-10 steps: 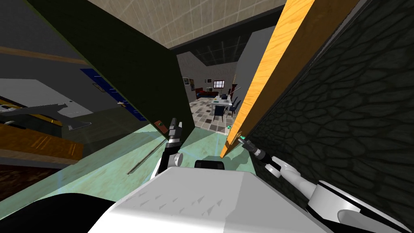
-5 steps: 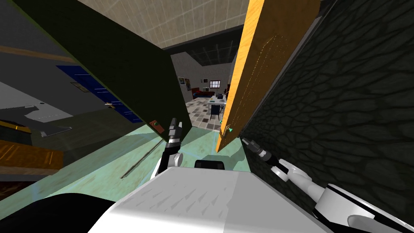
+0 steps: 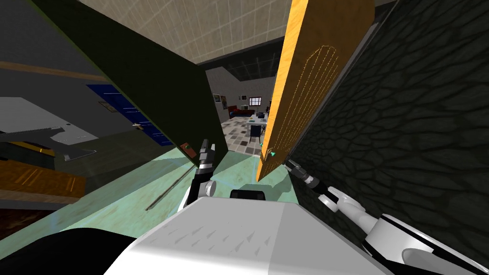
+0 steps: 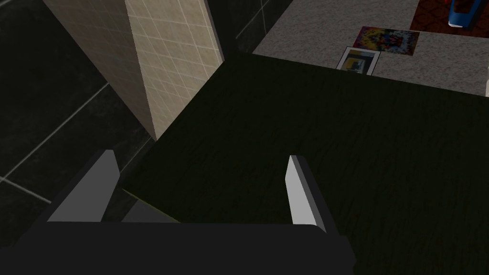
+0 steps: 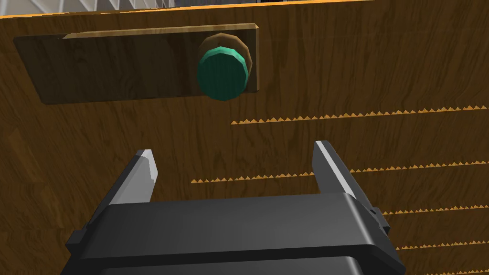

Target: Pull the door open

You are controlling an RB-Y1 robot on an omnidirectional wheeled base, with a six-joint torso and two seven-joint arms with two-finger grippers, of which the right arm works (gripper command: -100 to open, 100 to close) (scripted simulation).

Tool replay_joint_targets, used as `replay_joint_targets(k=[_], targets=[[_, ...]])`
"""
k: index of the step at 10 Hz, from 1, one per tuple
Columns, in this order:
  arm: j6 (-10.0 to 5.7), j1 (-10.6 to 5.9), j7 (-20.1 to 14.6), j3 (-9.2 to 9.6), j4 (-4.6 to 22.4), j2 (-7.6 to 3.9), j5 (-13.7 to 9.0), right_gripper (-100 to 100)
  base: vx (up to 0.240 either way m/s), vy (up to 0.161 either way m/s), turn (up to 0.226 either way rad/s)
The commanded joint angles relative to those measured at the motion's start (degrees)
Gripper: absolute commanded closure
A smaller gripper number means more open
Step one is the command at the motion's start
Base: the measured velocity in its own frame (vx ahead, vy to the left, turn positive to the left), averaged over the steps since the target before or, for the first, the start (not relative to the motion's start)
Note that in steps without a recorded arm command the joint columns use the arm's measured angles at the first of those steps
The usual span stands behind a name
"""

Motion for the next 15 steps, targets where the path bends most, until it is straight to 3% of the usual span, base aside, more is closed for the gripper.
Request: replay_joint_targets(k=[1, 4, 5, 6, 11, 15], targets=[[1.43, -0.17, 0.12, -0.46, -0.75, 0.33, -0.11, -100, 0.18, 0.168, 0.082], [3.92, -1.45, 0.22, -1.42, -0.54, 1.65, -0.17, -100, 0.173, 0.15, 0.102], [3.34, -1.14, 0.21, -1.23, -0.68, 1.36, -0.17, -100, 0.088, 0.053, 0.017], [3.34, -1.14, 0.21, -1.23, -0.68, 1.36, -0.17, 100, -0.013, -0.004, -0.013], [3.34, -1.14, 0.21, -1.23, -0.68, 1.36, -0.17, 100, -0.015, -0.01, 0.002], [0.58, -0.59, 0.14, 0.57, -0.9, 0.34, 0.53, 100, -0.081, -0.133, 0.048]])
